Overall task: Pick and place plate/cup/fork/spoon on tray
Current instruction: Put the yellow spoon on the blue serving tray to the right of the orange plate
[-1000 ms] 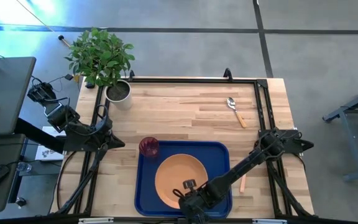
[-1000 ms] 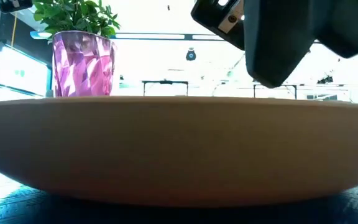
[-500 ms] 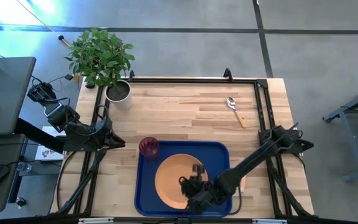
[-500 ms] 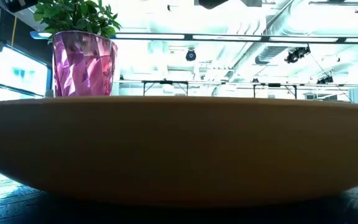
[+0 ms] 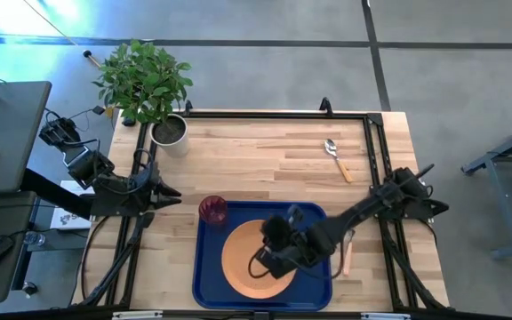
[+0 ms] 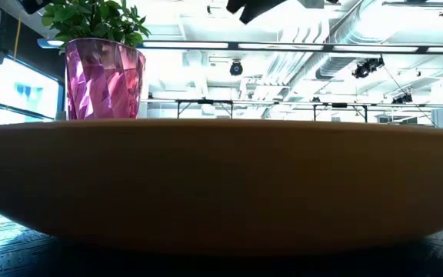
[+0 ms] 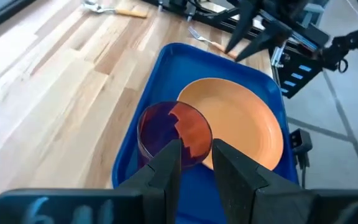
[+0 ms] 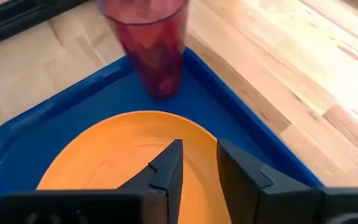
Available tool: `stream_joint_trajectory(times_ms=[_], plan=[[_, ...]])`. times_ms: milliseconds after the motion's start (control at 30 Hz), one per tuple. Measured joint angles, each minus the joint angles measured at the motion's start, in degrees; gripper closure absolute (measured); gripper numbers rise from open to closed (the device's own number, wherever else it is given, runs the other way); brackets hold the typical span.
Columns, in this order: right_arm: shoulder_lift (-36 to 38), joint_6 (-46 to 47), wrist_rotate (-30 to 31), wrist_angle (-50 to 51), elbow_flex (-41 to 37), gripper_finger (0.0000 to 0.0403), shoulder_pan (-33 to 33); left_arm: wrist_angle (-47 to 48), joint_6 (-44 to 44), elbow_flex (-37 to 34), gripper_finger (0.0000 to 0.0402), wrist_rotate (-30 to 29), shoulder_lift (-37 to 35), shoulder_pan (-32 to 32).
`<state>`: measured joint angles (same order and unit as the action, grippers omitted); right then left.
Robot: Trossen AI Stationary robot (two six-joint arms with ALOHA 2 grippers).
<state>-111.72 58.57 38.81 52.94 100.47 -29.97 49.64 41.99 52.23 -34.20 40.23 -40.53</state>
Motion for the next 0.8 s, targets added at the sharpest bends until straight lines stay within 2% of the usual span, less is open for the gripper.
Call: stream_joint_trajectory(times_ms=[367,600,700,800], plan=[[2.80,1.62,-0.04,5.71,0.00,0.0246,5.70,-0.20,-7.00,0.00,0.0318,-1.36,0.00,0.00],[8.67,1.54,-0.04,15.24,0.01,0.0240,9.43,-0.16,-9.24,0.00,0.0319,-3.65,-0.07,0.00],[10.81,0.58,-0.11,20.35,0.02,0.0240,11.02,-0.16,-9.93,0.00,0.0318,-6.09,-0.04,0.00],[12.34,-2.12,-3.08,25.42,0.00,0.0240,13.32,-0.17,-9.93,0.00,0.0319,-9.81,-0.04,0.00]])
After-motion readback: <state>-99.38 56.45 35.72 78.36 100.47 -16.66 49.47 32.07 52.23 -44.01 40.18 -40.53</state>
